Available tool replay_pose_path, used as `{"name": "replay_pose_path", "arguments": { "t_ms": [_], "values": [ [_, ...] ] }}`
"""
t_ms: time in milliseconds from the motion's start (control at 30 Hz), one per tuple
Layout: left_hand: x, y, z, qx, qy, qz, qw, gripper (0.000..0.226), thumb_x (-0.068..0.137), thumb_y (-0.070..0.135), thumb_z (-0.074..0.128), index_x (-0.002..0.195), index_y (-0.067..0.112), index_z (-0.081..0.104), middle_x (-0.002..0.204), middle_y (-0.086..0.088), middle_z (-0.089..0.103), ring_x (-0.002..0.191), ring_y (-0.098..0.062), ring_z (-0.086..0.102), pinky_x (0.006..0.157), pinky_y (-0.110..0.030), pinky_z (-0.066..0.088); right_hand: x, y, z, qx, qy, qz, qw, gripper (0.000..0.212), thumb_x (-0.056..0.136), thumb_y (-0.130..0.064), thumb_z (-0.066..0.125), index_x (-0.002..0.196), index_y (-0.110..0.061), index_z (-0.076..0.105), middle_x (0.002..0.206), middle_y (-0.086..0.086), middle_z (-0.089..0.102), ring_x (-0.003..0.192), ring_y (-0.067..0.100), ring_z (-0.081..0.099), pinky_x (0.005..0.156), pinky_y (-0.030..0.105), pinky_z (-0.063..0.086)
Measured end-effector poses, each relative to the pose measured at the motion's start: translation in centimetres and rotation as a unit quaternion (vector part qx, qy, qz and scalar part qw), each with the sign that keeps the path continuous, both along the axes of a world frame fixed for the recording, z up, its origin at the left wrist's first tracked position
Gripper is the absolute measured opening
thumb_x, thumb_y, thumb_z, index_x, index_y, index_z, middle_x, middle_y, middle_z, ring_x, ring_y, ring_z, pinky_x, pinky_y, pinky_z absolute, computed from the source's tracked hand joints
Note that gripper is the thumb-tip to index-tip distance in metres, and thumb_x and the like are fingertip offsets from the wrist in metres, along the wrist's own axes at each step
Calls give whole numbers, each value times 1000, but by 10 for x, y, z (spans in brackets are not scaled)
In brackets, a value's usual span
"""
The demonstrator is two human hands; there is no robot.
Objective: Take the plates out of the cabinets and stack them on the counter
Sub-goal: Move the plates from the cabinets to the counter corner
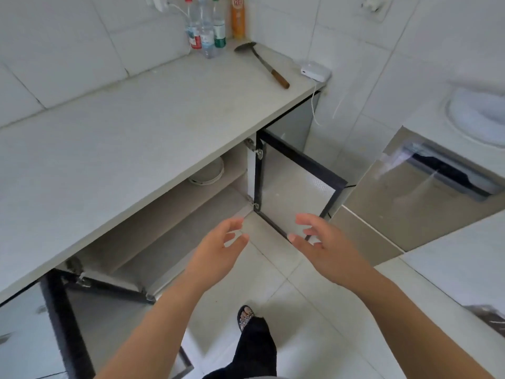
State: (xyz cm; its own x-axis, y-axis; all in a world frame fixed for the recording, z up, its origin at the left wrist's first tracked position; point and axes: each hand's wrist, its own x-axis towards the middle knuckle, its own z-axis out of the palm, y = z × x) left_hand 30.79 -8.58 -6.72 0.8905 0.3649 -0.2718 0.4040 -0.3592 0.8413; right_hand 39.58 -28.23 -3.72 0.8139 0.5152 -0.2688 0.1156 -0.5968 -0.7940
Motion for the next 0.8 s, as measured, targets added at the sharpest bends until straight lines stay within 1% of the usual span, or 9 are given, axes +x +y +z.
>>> {"name": "replay_pose_path", "arguments": {
  "t_ms": [133,233,267,333,400,533,667,733,800],
  "values": [
    [67,22,0,-6,14,11,1000,36,91,33,53,126,28,49,126,14,53,117,-7,51,100,-26,38,68,24,3,3,0,21,1000,50,88,-41,56,135,-29,41,132,-19,46,121,2,44,96,20,34],
    [105,33,3,-12,20,40,999,37,91,34,54,127,28,49,124,17,52,116,-6,51,99,-26,39,110,41,4,23,7,47,999,38,89,-38,57,124,-42,42,121,-30,46,117,0,45,97,22,37],
    [114,36,2,-13,24,50,998,37,91,34,54,127,29,49,124,17,52,115,-6,52,98,-26,40,122,47,2,28,13,58,998,37,89,-36,57,123,-43,42,121,-30,46,116,0,45,97,22,38],
    [128,42,-2,-9,37,72,997,37,90,35,54,126,30,49,124,17,53,113,-6,53,97,-27,41,146,61,-2,24,19,80,996,42,90,-35,56,130,-34,43,127,-22,47,116,1,45,97,22,38],
    [143,49,-7,3,47,104,993,38,89,35,55,127,30,49,124,16,54,112,-6,55,97,-28,42,174,75,-8,20,11,115,993,47,90,-34,56,135,-30,41,130,-19,45,114,0,44,95,21,37],
    [165,54,-20,12,68,188,980,40,90,33,56,128,25,49,120,15,53,112,-10,56,96,-26,41,232,100,-29,-4,16,209,978,50,89,-37,57,135,-32,40,136,-18,43,116,-1,42,101,26,38],
    [182,64,-37,10,83,245,966,40,90,34,55,129,27,48,122,17,51,116,-9,53,95,-23,38,277,124,-55,-44,6,289,956,56,87,-46,55,139,-34,35,145,-14,38,130,4,37,109,32,34],
    [188,72,-49,19,89,257,962,41,90,34,55,130,28,47,127,16,52,118,-8,52,96,-24,37,293,134,-71,-54,-5,307,950,57,88,-45,55,140,-31,34,146,-12,37,134,6,34,111,32,31],
    [193,82,-66,24,91,265,960,42,90,34,55,131,27,47,130,14,52,120,-8,51,98,-24,37,302,146,-91,-59,-12,316,947,57,89,-43,55,140,-30,34,145,-12,38,134,7,34,110,29,30]
  ]
}}
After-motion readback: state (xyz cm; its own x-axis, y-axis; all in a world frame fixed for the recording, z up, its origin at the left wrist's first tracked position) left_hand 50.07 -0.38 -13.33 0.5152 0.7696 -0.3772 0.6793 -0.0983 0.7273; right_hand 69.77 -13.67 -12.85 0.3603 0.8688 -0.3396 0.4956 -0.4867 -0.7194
